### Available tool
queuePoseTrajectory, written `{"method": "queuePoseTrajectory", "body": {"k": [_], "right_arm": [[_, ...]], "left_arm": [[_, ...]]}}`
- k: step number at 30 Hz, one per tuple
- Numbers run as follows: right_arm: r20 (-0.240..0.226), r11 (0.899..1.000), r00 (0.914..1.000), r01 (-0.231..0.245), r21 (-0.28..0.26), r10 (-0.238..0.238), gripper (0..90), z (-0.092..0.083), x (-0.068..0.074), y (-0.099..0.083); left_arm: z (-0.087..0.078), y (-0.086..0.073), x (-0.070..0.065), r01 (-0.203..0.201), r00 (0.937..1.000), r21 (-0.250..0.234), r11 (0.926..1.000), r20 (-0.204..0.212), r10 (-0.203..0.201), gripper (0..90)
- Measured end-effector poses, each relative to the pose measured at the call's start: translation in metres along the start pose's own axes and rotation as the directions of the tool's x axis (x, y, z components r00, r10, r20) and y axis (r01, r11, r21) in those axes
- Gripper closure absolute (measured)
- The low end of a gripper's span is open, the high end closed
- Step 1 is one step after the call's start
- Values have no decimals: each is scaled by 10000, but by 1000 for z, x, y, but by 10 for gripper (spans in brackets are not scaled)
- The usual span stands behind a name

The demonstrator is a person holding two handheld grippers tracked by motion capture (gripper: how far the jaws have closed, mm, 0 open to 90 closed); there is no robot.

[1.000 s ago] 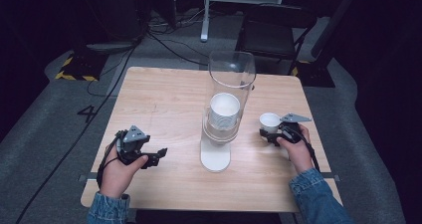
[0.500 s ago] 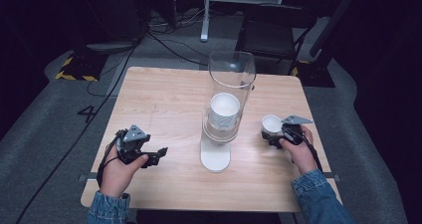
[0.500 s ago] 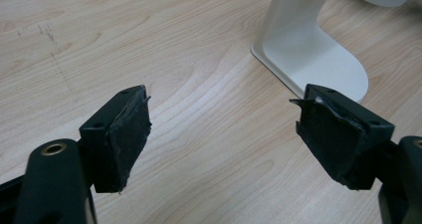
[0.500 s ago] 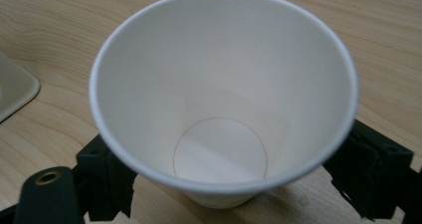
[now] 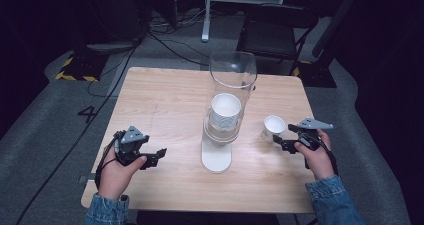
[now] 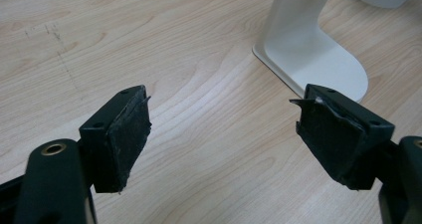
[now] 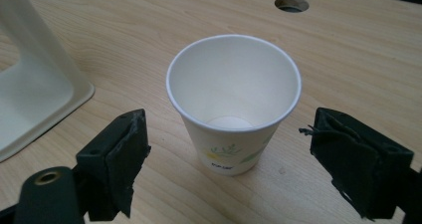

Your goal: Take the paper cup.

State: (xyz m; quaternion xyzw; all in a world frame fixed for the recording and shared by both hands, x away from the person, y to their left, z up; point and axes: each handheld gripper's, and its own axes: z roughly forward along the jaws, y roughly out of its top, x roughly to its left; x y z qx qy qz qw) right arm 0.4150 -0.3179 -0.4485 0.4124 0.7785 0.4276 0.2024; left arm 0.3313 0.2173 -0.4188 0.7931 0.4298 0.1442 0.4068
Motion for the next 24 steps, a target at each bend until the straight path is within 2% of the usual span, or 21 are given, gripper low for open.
{"method": "queuePoseTrajectory", "body": {"k": [3,4,7,8,9,10,11,12,13,14,15,16,17,18,20,23,24], "right_arm": [[-68,9998,10000,63,-203,-65,158,-9,1,2],[-187,9988,9998,-114,-468,105,158,-19,3,4],[-442,9967,9988,-231,-774,197,158,-30,9,6],[-654,9964,9977,-250,-805,198,158,-34,13,7],[-654,9964,9977,-250,-805,198,158,-34,13,7],[-860,9959,9963,-158,-886,82,158,-39,18,8],[-860,9959,9963,-158,-886,82,158,-39,18,8],[-1162,9958,9931,34,-917,-141,159,-45,24,9],[-1279,9942,9914,127,-1066,-264,162,-48,28,10],[-1306,9884,9902,297,-1491,-494,163,-51,33,10],[-1327,9846,9890,428,-1694,-658,163,-52,36,10],[-1381,9837,9864,653,-1675,-890,164,-53,39,10],[-1381,9837,9864,653,-1675,-890,164,-53,39,10],[-1764,9866,9808,566,-1532,-837,169,-54,44,9],[-2024,9869,9761,474,-1540,-785,166,-54,49,7],[-2031,9882,9728,864,-1264,-1110,170,-50,59,3],[-2031,9882,9728,864,-1264,-1110,170,-50,59,3]], "left_arm": [[-2,-1,-1,-6,10000,26,10000,-4,6,207],[-2,0,-1,-27,10000,14,10000,35,27,206],[-3,1,-4,-134,9998,43,9999,128,133,203],[-2,1,-4,-144,9998,42,9999,164,143,197],[-2,1,-4,-144,9998,42,9999,164,143,187],[-2,2,-6,-280,9990,36,9996,353,278,176],[-2,2,-6,-280,9990,36,9996,353,278,170],[-2,2,-7,-508,9977,96,9987,449,503,166],[-2,3,-8,-597,9968,100,9982,544,591,161],[-2,3,-8,-630,9962,100,9980,602,623,159],[-2,3,-8,-630,9962,100,9980,602,623,159],[-3,3,-8,-593,9963,79,9982,635,586,159],[-3,3,-8,-593,9963,79,9982,635,586,159],[-4,3,-8,-647,9961,66,9979,610,642,159],[-5,4,-8,-657,9959,43,9978,631,653,159],[-5,4,-9,-665,9957,57,9978,650,660,159],[-5,4,-9,-711,9951,115,9974,697,701,159]]}}
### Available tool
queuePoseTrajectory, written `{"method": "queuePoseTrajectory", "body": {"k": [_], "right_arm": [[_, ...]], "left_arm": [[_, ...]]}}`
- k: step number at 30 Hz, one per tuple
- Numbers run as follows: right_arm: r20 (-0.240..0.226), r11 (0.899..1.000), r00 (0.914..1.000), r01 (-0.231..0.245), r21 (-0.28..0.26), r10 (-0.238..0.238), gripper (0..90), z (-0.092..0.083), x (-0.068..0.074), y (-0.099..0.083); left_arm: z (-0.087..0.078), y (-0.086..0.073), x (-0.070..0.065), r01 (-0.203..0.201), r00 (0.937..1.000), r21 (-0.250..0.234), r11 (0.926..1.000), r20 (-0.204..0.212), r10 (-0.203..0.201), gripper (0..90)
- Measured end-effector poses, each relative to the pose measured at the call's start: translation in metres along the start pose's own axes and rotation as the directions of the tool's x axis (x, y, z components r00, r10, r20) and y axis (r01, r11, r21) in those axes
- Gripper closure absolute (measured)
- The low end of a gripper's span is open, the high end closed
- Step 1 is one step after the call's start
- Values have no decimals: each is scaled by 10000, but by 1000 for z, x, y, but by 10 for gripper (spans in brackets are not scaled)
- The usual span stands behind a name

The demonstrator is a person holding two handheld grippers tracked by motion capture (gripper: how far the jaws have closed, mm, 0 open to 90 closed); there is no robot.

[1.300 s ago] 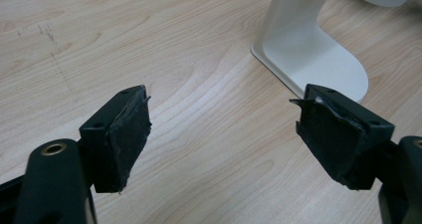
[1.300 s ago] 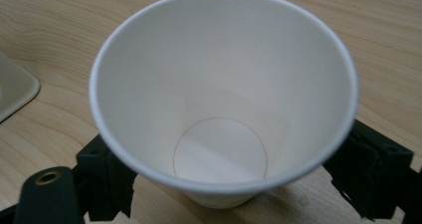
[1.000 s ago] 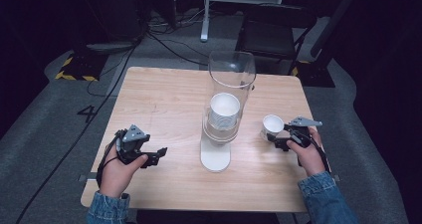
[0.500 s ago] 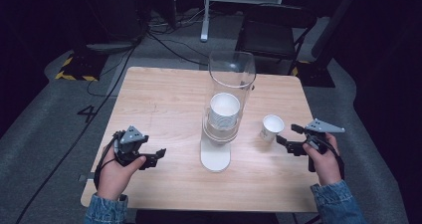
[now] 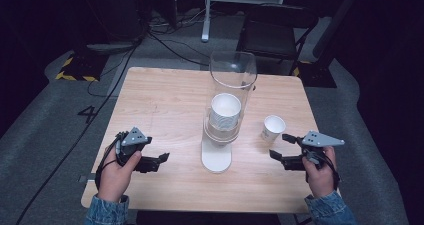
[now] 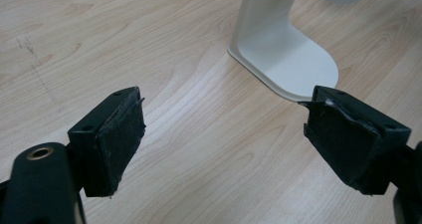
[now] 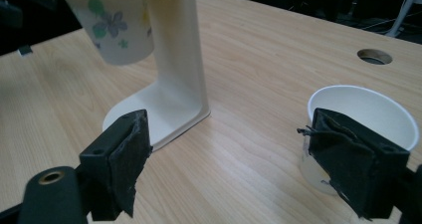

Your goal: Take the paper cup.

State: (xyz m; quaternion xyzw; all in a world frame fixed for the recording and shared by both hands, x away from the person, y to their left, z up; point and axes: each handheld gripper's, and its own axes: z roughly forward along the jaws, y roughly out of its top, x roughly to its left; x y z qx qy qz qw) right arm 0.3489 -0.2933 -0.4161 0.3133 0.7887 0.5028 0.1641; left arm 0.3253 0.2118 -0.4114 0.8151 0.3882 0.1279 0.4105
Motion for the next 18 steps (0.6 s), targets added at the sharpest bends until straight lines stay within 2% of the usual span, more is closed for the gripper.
{"method": "queuePoseTrajectory", "body": {"k": [2,3,5,11,15,16,18], "right_arm": [[-38,9988,9990,446,183,-446,172,3,6,-3],[-83,9987,9988,478,156,-477,172,4,7,-3],[-272,9989,9987,443,181,-438,173,7,9,-5],[-889,9975,9952,468,528,-420,176,18,20,-9],[-1105,9991,9935,309,296,-275,176,19,23,-9],[-1176,9992,9924,387,93,-373,175,20,25,-10],[-1170,9988,9921,470,165,-447,175,21,27,-12]], "left_arm": [[2,-1,-3,-31,9999,161,9999,131,29,160],[2,-1,-3,-31,9999,161,9999,131,29,160],[2,-3,-3,-79,9998,301,9995,201,73,159],[0,-5,-2,-30,10000,305,9995,48,29,160],[1,-5,-2,-74,9999,302,9995,81,72,160],[2,-5,-3,-77,9999,319,9995,130,73,160],[2,-5,-2,-215,9996,387,9990,184,208,160]]}}
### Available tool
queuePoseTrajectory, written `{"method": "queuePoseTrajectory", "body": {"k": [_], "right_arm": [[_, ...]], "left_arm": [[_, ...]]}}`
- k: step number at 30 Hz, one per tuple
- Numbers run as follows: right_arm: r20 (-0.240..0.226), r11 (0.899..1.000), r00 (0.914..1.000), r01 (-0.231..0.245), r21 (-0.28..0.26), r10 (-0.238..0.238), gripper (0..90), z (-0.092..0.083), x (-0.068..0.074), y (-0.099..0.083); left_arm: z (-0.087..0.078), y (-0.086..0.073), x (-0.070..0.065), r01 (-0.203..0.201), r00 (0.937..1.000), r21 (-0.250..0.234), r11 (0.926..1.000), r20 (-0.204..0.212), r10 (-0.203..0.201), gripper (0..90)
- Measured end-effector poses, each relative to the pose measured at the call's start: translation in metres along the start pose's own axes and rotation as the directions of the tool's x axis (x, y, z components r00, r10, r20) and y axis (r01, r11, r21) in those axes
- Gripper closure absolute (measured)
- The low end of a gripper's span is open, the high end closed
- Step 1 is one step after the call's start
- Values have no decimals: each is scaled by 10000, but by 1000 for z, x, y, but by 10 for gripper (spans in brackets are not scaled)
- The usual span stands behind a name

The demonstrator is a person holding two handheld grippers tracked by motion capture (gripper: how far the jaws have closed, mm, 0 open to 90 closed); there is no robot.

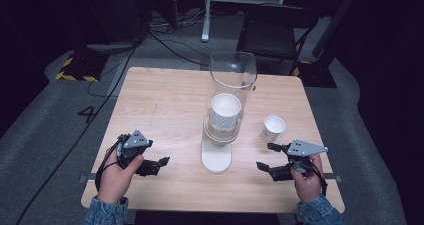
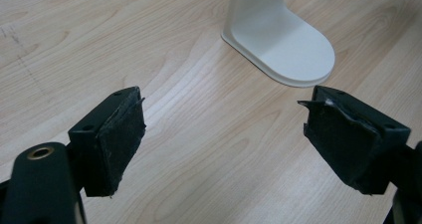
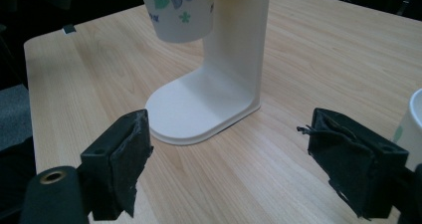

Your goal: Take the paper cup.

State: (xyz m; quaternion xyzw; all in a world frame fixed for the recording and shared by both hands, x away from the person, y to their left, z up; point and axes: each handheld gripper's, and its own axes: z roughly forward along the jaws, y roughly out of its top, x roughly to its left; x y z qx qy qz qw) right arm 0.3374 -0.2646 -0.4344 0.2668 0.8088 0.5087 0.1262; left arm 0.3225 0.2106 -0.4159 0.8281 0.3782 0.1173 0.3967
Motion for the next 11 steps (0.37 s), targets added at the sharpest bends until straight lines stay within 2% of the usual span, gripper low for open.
{"method": "queuePoseTrajectory", "body": {"k": [3,11], "right_arm": [[-19,9997,9999,-124,193,124,175,5,0,-4],[7,9994,9997,-263,231,263,171,9,-4,-7]], "left_arm": [[1,0,0,84,10000,14,10000,37,-84,162],[1,-1,1,86,9999,24,10000,-56,-86,161]]}}
